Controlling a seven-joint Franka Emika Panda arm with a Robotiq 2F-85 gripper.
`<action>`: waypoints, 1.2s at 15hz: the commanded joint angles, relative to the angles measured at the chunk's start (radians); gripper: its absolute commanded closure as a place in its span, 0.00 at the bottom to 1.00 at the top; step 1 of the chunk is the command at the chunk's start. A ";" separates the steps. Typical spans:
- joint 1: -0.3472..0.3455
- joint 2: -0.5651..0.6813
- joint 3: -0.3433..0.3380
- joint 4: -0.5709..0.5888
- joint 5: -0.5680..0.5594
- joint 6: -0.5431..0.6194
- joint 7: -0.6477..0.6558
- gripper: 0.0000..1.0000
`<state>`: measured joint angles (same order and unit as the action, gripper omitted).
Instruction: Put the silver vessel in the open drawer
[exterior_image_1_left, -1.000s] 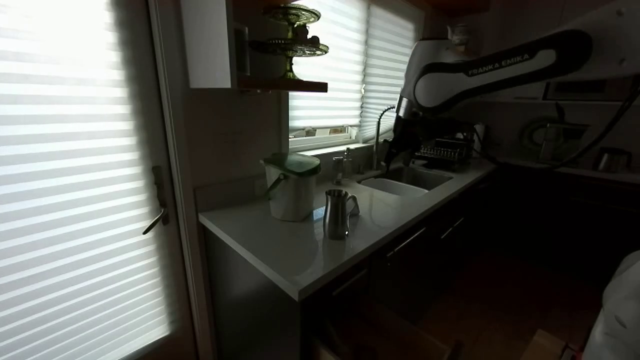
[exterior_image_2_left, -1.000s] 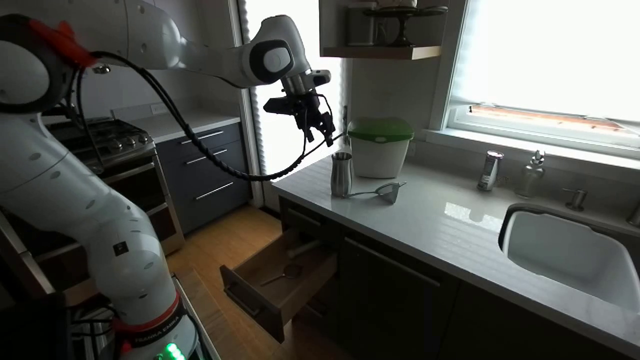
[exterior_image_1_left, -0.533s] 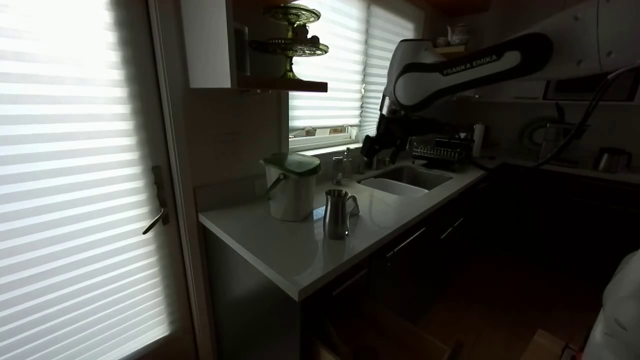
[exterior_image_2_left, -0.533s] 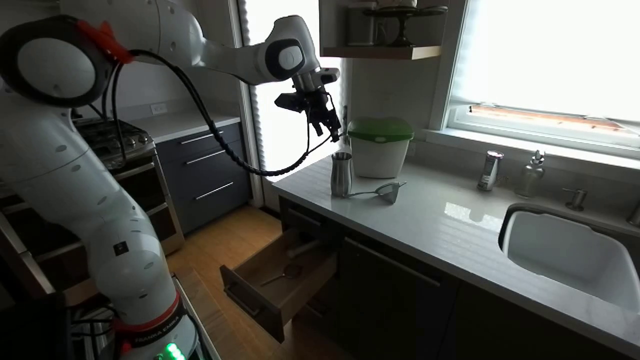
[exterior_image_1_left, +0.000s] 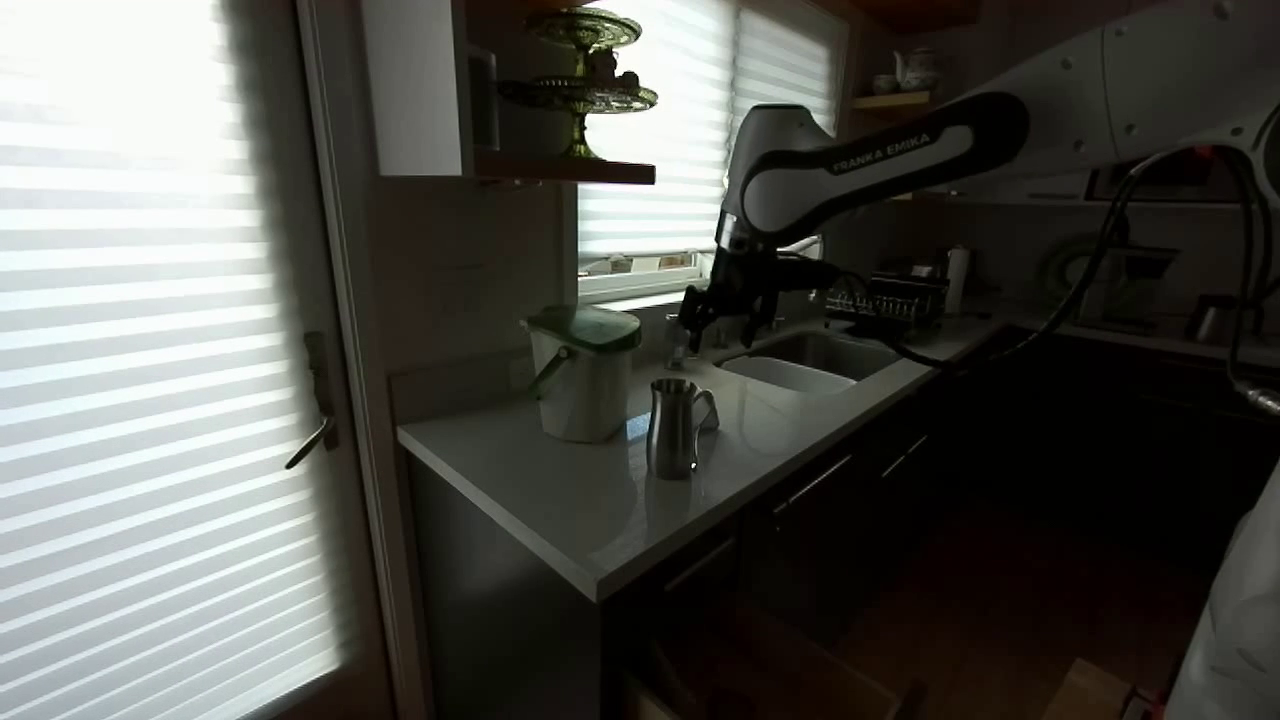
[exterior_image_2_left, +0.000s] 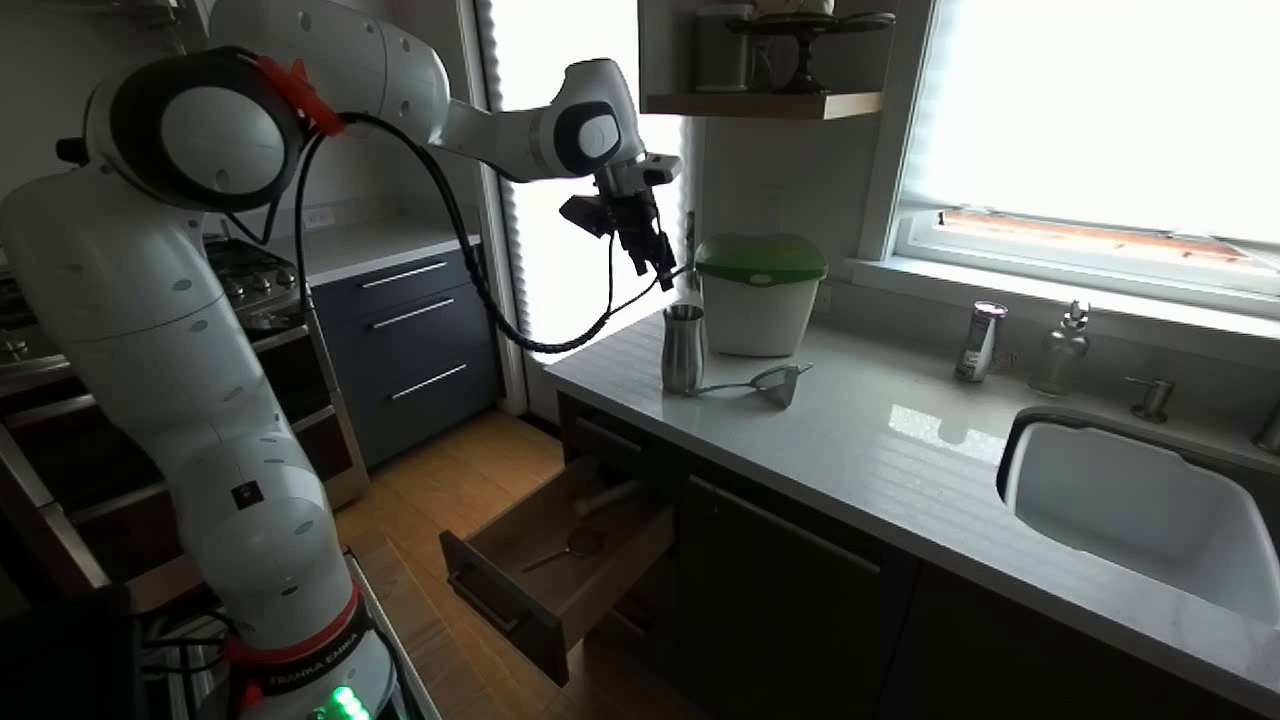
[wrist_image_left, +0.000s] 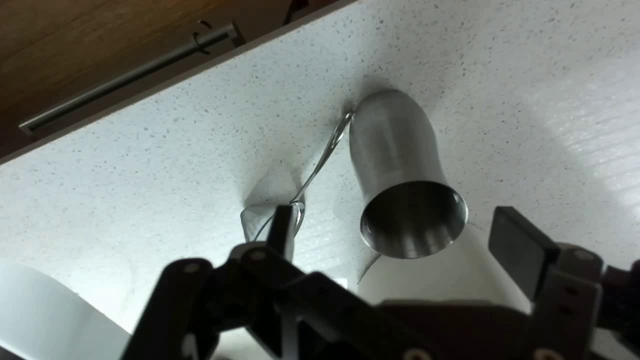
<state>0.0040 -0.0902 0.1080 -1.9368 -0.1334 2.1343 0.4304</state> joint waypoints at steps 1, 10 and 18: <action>0.021 0.077 0.002 0.045 -0.033 0.013 0.103 0.00; 0.047 0.112 -0.014 0.053 -0.013 0.077 0.106 0.00; 0.060 0.148 -0.010 0.071 -0.048 0.083 0.165 0.00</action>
<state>0.0412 0.0268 0.1086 -1.8843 -0.1488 2.2136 0.5497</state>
